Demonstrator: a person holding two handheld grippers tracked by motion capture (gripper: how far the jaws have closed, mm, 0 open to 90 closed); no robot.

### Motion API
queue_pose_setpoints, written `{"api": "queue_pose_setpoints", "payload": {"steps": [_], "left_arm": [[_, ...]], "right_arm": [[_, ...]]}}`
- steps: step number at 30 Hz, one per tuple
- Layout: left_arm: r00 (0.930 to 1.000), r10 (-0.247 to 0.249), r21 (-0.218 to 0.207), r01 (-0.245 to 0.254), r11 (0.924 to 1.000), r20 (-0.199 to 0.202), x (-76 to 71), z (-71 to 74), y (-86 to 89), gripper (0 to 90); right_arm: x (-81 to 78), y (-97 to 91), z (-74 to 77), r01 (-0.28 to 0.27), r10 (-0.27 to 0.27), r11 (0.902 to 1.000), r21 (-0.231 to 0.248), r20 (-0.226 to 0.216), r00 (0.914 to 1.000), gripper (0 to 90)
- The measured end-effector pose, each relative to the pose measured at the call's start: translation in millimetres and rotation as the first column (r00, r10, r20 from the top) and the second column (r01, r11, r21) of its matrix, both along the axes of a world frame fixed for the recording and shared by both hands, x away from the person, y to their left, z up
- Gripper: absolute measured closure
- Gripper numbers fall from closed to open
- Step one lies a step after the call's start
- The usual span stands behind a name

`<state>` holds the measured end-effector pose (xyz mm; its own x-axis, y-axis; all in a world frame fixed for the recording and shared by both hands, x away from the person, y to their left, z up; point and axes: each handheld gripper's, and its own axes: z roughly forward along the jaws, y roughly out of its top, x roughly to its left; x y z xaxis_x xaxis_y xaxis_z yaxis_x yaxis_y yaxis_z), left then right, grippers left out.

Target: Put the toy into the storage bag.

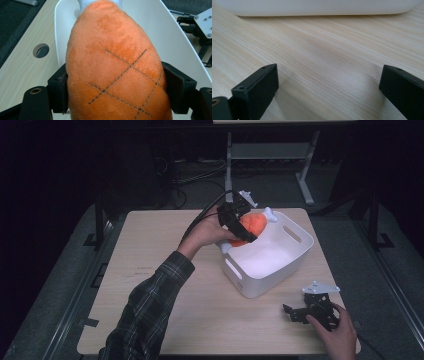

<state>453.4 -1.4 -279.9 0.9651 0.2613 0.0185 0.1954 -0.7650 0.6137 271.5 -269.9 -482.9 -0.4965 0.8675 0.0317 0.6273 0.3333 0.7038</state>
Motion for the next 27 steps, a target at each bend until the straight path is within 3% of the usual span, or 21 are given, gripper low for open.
{"api": "queue_pose_setpoints", "payload": {"steps": [16,27], "left_arm": [[1.0,-0.006,0.04,0.006,0.9992,0.004,17.4,-19.3,-26.1,21.4],[1.0,-0.005,0.064,0.005,0.998,-0.006,23.0,-34.6,-32.7,20.7]], "right_arm": [[0.1,-0.1,-0.1,-0.001,0.001,1.0,0.0,0.001,1.0,1.9],[0.0,0.0,0.0,-0.001,0.001,1.0,0.0,0.0,1.0,1.9]]}}
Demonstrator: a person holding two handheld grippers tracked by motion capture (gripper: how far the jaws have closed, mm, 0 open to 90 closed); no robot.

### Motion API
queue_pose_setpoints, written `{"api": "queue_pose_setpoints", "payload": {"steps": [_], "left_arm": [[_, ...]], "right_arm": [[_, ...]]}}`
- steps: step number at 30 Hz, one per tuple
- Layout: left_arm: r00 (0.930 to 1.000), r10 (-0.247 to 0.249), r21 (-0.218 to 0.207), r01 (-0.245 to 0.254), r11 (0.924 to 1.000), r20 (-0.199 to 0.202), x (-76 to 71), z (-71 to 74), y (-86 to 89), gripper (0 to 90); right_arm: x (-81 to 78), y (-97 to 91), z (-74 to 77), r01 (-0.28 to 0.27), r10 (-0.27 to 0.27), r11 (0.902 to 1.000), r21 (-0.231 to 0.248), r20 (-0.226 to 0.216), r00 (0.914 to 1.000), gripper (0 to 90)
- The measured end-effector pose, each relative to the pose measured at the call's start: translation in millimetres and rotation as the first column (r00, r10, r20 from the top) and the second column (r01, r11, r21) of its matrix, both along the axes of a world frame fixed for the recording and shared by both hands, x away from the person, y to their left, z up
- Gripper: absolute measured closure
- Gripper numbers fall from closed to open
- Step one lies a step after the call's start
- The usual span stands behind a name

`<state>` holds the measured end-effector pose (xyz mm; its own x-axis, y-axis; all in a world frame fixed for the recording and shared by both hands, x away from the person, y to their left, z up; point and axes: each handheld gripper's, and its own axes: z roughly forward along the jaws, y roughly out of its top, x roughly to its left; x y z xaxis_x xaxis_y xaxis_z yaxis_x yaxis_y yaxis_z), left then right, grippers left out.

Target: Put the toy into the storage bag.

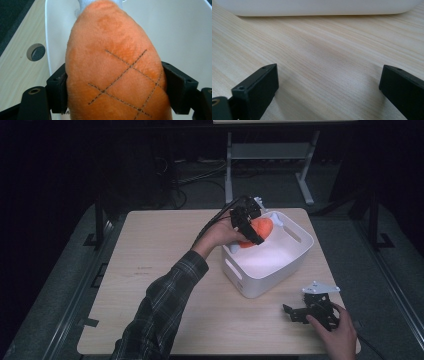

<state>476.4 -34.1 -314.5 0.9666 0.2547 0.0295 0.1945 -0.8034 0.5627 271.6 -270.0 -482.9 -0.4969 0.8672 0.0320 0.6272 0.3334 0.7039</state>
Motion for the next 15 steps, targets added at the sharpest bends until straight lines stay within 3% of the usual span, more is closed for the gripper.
{"api": "queue_pose_setpoints", "payload": {"steps": [15], "left_arm": [[1.0,0.006,0.007,-0.006,1.0,-0.001,-0.1,0.9,3.7,15.5]], "right_arm": [[0.0,0.0,0.0,0.0,0.0,1.0,0.0,0.0,1.0,1.9]]}}
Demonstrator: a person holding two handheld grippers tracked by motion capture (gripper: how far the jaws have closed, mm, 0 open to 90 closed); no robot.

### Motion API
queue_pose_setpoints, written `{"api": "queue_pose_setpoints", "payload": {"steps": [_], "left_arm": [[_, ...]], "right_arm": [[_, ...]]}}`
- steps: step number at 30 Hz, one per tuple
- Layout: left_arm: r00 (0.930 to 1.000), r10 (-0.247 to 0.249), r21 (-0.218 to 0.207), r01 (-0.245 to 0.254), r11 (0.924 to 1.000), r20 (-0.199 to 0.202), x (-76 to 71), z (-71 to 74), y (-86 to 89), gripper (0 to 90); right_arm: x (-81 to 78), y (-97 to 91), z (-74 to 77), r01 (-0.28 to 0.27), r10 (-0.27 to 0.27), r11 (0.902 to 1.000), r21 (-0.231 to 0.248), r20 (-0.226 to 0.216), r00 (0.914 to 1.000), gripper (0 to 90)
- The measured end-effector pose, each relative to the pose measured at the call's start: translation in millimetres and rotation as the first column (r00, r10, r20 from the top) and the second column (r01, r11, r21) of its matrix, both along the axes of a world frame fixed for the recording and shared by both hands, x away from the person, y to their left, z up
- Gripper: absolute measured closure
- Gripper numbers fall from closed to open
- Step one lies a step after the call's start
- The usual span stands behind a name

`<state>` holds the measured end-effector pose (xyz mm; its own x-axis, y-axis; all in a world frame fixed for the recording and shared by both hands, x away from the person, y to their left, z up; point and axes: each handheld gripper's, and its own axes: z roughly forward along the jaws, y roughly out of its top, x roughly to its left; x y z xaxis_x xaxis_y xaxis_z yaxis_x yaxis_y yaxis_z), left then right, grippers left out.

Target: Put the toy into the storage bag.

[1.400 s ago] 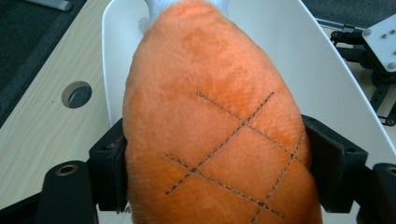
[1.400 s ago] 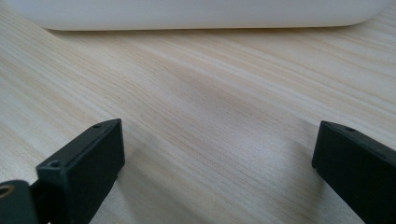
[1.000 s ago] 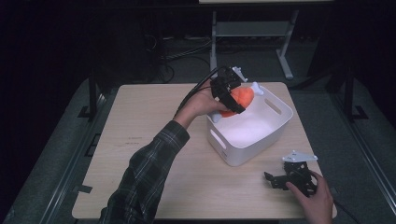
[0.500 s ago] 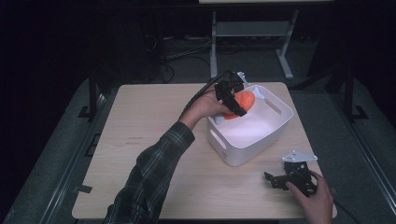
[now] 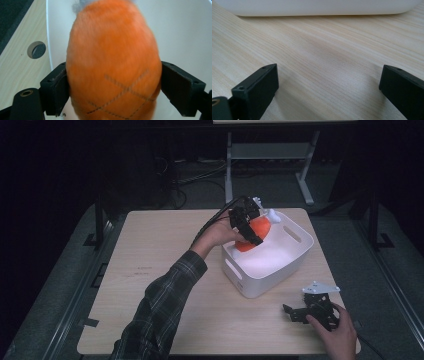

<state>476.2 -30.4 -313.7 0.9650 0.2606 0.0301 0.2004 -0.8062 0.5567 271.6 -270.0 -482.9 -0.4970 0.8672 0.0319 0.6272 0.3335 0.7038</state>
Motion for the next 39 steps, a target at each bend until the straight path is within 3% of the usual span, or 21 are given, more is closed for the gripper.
{"api": "queue_pose_setpoints", "payload": {"steps": [8,20,39], "left_arm": [[0.9999,0.015,0.002,-0.015,0.9999,0.004,0.2,0.8,5.2,15.1],[0.9993,0.03,-0.029,-0.029,0.9992,0.025,-4.5,8.7,18.6,13.7],[0.9963,0.079,-0.074,-0.077,0.9943,0.032,-32.3,17.0,91.5,13.8]], "right_arm": [[0.0,0.0,0.0,0.0,0.0,1.0,0.0,0.0,1.0,1.9],[0.0,0.1,0.0,0.002,-0.002,1.0,-0.001,0.0,1.0,1.9],[0.0,0.1,-0.1,0.001,-0.001,1.0,0.0,0.0,1.0,1.9]]}}
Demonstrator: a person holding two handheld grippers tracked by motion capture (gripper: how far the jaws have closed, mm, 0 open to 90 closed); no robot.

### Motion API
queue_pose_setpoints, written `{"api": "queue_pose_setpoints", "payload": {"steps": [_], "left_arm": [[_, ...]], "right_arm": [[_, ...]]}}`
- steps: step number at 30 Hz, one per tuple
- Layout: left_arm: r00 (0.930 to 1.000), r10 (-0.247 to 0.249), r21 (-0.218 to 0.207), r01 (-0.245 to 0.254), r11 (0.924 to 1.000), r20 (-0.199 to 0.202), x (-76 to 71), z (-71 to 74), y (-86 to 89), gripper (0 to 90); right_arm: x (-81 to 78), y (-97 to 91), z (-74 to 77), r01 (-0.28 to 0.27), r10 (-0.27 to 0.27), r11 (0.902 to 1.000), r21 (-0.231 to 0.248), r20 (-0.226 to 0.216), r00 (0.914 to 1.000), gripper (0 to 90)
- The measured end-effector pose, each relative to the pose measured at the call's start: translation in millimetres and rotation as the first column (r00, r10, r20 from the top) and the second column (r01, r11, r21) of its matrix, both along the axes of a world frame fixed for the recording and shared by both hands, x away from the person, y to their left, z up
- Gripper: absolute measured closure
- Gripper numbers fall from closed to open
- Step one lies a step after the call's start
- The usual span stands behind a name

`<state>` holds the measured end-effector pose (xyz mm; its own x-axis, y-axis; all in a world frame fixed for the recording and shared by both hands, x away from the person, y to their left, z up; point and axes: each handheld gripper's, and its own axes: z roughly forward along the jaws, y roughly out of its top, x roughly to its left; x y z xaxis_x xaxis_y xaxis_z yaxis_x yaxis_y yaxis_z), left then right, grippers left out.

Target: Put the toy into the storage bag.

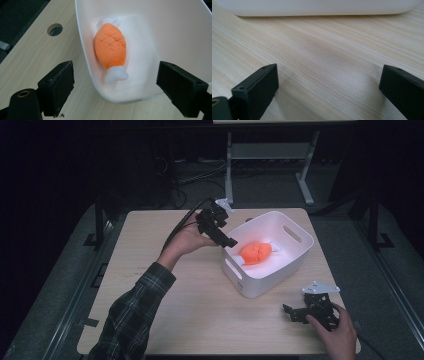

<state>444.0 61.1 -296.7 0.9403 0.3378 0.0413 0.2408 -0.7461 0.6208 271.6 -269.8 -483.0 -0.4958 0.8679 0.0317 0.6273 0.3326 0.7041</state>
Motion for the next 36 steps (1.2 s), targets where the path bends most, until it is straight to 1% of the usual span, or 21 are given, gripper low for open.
{"api": "queue_pose_setpoints", "payload": {"steps": [1,2,3,5,6,7,8,9,12,14,15,17,20,22,27,30,31,36], "left_arm": [[1.0,0.009,-0.01,-0.009,0.9999,0.0,-1.8,-0.6,3.3,13.8],[1.0,0.007,-0.002,-0.007,1.0,0.001,-2.6,-0.4,6.1,13.8],[0.9999,0.014,-0.01,-0.014,0.9999,0.002,-3.9,-1.5,9.0,13.8],[0.9998,0.018,-0.01,-0.018,0.9998,-0.001,-7.2,-3.6,14.9,13.8],[0.9998,0.019,-0.002,-0.019,0.9998,-0.001,-8.5,-4.2,17.9,13.8],[0.9997,0.023,-0.011,-0.023,0.9997,0.0,-10.3,-5.6,20.7,13.8],[0.9998,0.02,-0.008,-0.02,0.9998,0.001,-11.6,-6.2,23.7,13.8],[0.9996,0.029,-0.016,-0.029,0.9994,0.004,-13.7,-7.7,26.0,13.7],[0.9994,0.032,-0.011,-0.032,0.9994,0.009,-18.4,-9.9,33.9,13.7],[0.9991,0.04,-0.015,-0.04,0.9991,0.013,-21.3,-11.9,38.6,13.7],[0.999,0.045,-0.02,-0.045,0.9988,0.008,-22.6,-13.1,40.7,13.7],[0.9985,0.053,-0.013,-0.053,0.9985,0.015,-25.4,-15.5,45.6,13.7],[0.9975,0.069,-0.014,-0.069,0.9975,0.016,-30.7,-19.8,52.6,13.6],[0.9969,0.077,-0.023,-0.076,0.9968,0.016,-34.1,-23.7,56.9,13.6],[0.9953,0.097,-0.017,-0.096,0.9952,0.011,-42.7,-32.6,68.1,13.2],[0.9921,0.125,-0.055,-0.124,0.9907,0.006,-49.1,-37.6,73.2,12.9],[0.9918,0.128,-0.065,-0.127,0.9898,0.005,-51.4,-39.9,76.0,12.9],[0.99,0.141,-0.077,-0.139,0.9872,0.01,-62.5,-49.3,86.9,12.9]], "right_arm": [[0.0,-0.1,-0.1,-0.001,0.001,1.0,-0.001,0.001,1.0,1.9],[0.1,-0.2,0.0,-0.001,0.001,1.0,-0.003,0.001,1.0,1.9],[0.1,-0.2,-0.1,-0.002,0.002,1.0,-0.003,0.001,1.0,1.9],[0.0,0.0,0.0,0.0,0.0,1.0,0.0,0.0,1.0,1.9],[0.0,0.0,0.0,0.0,0.0,1.0,-0.001,0.0,1.0,1.9],[0.0,0.0,-0.1,0.0,0.0,1.0,-0.001,0.001,1.0,1.9],[0.0,0.0,0.0,0.0,0.0,1.0,-0.001,0.0,1.0,1.9],[0.0,0.0,-0.1,0.001,-0.001,1.0,-0.001,0.0,1.0,1.9],[0.0,0.0,-0.1,0.001,-0.001,1.0,-0.001,0.0,1.0,1.9],[0.0,0.0,0.0,0.001,-0.001,1.0,-0.001,0.0,1.0,1.9],[0.0,0.0,-0.1,0.001,-0.001,1.0,-0.001,0.0,1.0,1.9],[0.1,0.0,-0.1,0.0,0.0,1.0,-0.002,0.002,1.0,1.9],[-0.1,0.3,-0.1,0.004,-0.004,1.0,0.001,0.0,1.0,1.9],[-0.2,0.2,-0.1,0.004,-0.004,1.0,-0.002,0.001,1.0,1.9],[-0.2,0.3,-0.1,0.004,-0.004,1.0,-0.002,0.0,1.0,1.9],[-0.3,0.4,-0.1,0.005,-0.005,1.0,-0.001,-0.001,1.0,1.9],[0.0,0.1,-0.1,0.002,-0.002,1.0,-0.004,0.004,1.0,1.9],[-0.2,0.3,-0.1,0.004,-0.004,1.0,-0.002,0.0,1.0,1.9]]}}
